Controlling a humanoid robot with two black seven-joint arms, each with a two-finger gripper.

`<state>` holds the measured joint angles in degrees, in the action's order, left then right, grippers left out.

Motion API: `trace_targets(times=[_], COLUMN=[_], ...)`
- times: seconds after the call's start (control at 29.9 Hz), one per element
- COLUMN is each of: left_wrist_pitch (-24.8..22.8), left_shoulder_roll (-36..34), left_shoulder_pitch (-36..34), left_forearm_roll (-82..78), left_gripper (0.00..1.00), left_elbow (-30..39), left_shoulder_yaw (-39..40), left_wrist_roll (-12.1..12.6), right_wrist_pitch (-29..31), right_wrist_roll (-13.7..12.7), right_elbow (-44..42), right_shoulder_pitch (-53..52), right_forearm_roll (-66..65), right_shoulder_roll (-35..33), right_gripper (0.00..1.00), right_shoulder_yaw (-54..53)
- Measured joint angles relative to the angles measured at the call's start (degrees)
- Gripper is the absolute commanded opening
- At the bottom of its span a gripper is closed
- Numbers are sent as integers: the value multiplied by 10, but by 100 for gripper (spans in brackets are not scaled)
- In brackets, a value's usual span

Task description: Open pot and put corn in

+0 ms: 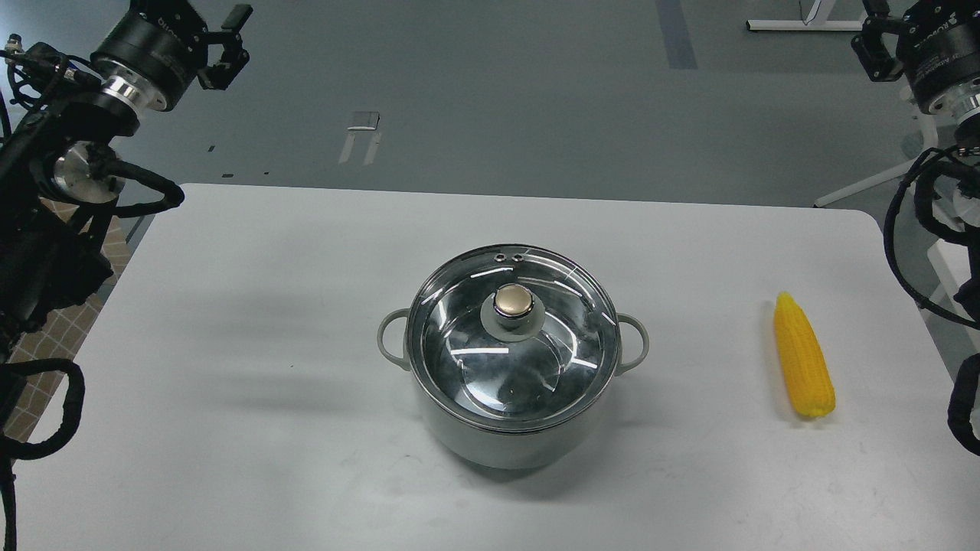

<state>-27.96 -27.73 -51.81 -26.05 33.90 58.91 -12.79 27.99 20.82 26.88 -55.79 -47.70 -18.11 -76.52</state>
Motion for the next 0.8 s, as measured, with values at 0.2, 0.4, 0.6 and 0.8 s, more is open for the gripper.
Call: trace_targets(times=[0.2, 0.4, 0.6, 0.8], left_wrist_pitch=[0, 2, 0, 0], left_shoulder_roll=[0, -1, 4, -6], left_shoulder_pitch=[2, 0, 5, 26], left_forearm_roll=[1, 8, 50, 44], left_gripper=[97, 97, 98, 97], left_elbow=[1, -5, 4, 61], left_shoulder_yaw=[-1, 11, 4, -23], left_wrist_roll=[0, -2, 2, 4], right_wrist_pitch=[0, 0, 0, 0], right_wrist_roll=[0, 0, 0, 2], right_elbow=[0, 0, 17, 32], right_shoulder_pitch=[-1, -1, 5, 19], right_forearm_roll=[0, 0, 22, 24], right_shoulder_roll=[0, 0, -2, -7], right_gripper=[100, 100, 100, 100], right_shoulder_yaw=[0, 0, 2, 2])
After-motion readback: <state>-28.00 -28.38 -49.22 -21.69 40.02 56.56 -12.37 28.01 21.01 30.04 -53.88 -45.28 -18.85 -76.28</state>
